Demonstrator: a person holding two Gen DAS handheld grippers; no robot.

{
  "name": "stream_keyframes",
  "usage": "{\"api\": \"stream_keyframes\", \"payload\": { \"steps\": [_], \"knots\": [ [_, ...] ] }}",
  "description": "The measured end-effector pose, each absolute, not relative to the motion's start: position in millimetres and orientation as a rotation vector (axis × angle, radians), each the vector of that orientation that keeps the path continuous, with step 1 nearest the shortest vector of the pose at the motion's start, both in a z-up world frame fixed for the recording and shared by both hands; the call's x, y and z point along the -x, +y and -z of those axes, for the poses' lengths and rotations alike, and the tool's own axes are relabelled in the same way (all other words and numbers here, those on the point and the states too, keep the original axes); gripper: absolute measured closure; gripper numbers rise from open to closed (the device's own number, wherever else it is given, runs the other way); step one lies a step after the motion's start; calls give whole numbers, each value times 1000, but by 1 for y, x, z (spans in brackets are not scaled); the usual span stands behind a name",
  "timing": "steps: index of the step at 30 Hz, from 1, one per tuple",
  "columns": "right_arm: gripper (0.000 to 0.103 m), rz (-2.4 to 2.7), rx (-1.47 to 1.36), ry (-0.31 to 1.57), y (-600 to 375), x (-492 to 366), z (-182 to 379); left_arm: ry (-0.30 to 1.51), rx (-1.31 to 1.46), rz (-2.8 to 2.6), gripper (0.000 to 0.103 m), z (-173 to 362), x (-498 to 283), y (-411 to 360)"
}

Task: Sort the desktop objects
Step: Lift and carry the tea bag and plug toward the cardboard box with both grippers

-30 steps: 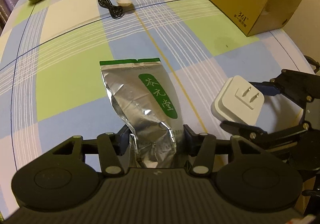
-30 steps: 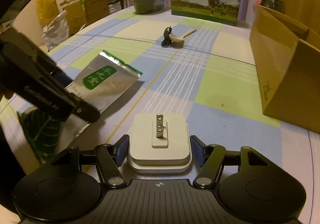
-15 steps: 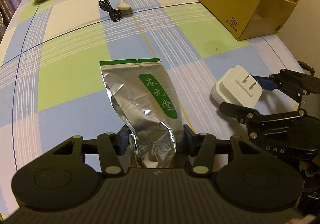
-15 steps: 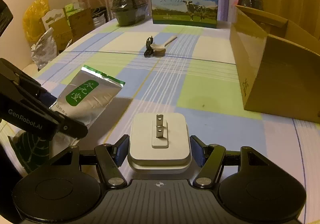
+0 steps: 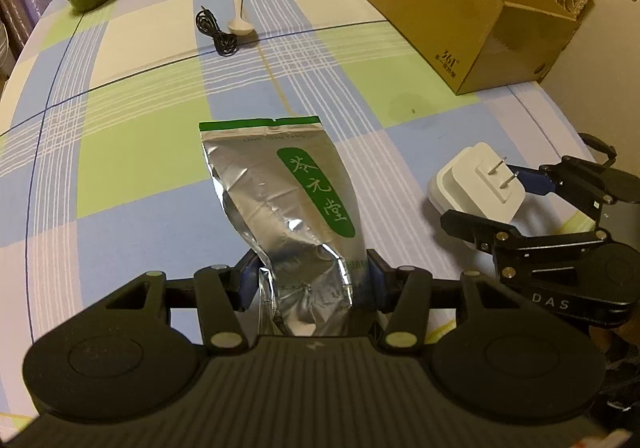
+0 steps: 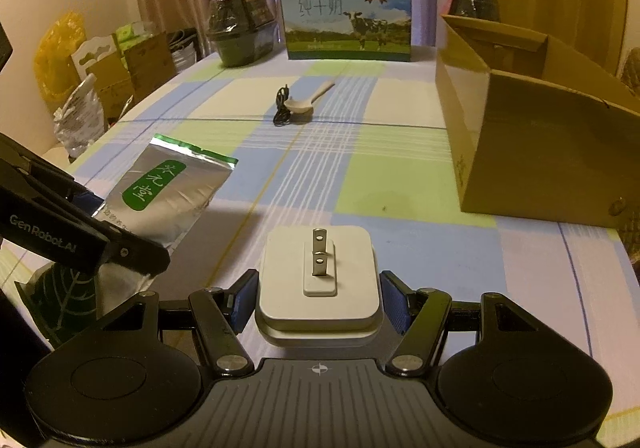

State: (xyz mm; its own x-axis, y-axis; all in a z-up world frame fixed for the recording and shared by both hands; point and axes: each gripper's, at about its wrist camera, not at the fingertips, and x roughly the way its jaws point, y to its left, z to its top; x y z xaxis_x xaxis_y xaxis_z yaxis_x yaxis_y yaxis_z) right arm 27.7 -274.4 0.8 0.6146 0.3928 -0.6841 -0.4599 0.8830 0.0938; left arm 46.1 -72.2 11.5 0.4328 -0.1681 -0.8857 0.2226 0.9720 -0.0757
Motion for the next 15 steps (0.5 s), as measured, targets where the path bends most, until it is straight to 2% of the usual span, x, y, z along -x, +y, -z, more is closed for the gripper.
{"api": "stream_keyframes", "payload": {
  "steps": [8,15],
  "knots": [
    [41,-455,57,755,-282,-27,-11,1079,-50,252,54,-22,-41,-79],
    [41,-364,-15,698,-307,-43,-52,1048,-51,276,54,-44,-48,-92]
  ]
}}
